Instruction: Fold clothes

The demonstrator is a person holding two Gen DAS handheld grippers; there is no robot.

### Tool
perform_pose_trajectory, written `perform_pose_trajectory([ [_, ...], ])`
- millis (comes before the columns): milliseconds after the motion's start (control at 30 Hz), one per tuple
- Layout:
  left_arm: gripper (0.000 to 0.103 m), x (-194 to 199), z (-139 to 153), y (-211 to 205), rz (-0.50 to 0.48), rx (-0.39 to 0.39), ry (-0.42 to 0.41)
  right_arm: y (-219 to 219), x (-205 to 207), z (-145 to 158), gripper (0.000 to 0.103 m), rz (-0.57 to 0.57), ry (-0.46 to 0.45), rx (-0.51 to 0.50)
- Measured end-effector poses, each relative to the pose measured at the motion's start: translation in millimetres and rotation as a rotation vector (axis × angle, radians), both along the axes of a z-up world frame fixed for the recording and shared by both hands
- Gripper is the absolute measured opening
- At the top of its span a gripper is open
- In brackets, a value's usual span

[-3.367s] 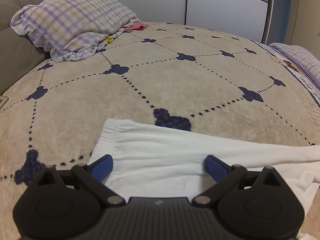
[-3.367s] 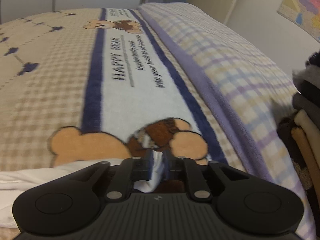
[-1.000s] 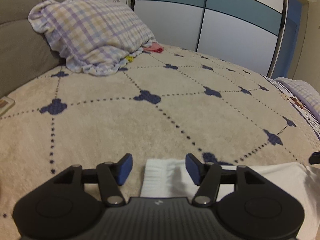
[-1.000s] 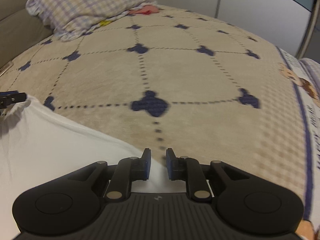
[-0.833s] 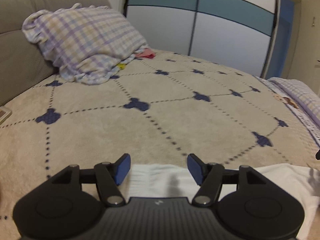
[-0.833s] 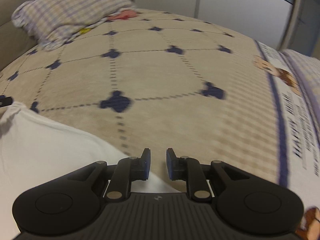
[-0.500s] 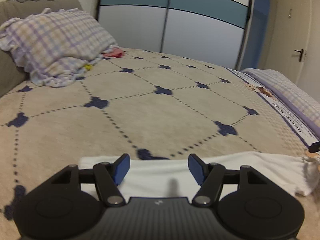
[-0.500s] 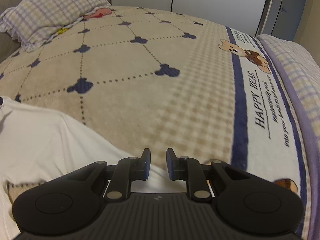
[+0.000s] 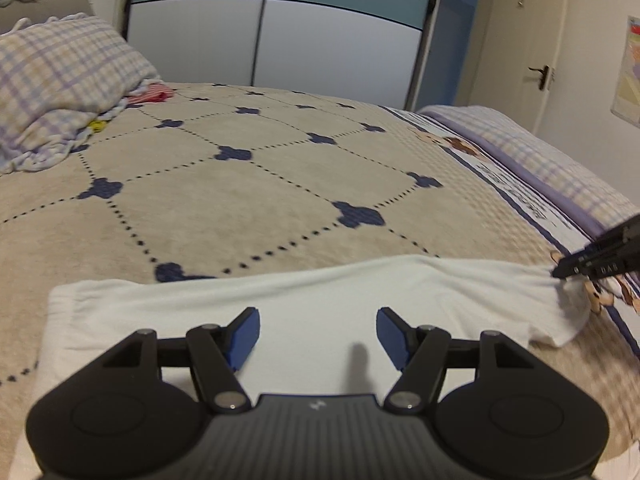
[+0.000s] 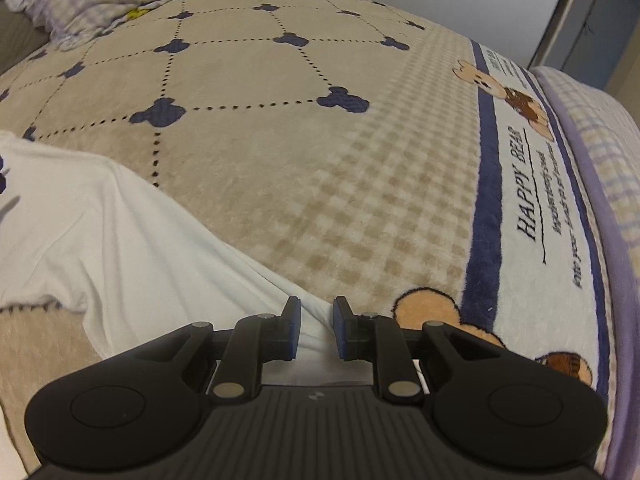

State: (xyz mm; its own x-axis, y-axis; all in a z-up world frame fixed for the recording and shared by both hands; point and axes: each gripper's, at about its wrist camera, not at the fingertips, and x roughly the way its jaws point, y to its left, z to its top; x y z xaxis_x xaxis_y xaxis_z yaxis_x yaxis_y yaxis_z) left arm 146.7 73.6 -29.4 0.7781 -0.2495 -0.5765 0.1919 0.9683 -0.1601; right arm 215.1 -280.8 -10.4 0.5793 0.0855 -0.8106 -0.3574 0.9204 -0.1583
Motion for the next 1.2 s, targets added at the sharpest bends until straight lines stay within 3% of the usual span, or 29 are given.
perform_pose_trajectory([
  [167, 0.066, 0, -5, -9, -0.027, 0.007, 0.017, 0, 5, -5, 0.023, 0.005, -0.004, -0.062],
  [233, 0.066, 0, -7, -11, -0.034, 0.013, 0.020, -2, 9, -5, 0.004, -0.009, -0.016, -0.063],
  [267, 0.066, 0, -8, -12, -0.037, 0.018, 0.022, -3, 11, -5, 0.003, -0.018, -0.021, -0.062],
  [533, 0.069, -3, -12, -18, -0.057, 0.056, 0.017, 0, 34, 9, 0.002, -0.093, -0.139, -0.080],
  [967, 0.077, -5, -16, -28, -0.091, 0.120, 0.004, 6, 65, -17, 0.003, -0.152, -0.037, -0.076],
  [1200, 0.079, -4, -16, -29, -0.095, 0.124, 0.003, 2, 52, -8, 0.016, -0.152, -0.030, -0.109],
])
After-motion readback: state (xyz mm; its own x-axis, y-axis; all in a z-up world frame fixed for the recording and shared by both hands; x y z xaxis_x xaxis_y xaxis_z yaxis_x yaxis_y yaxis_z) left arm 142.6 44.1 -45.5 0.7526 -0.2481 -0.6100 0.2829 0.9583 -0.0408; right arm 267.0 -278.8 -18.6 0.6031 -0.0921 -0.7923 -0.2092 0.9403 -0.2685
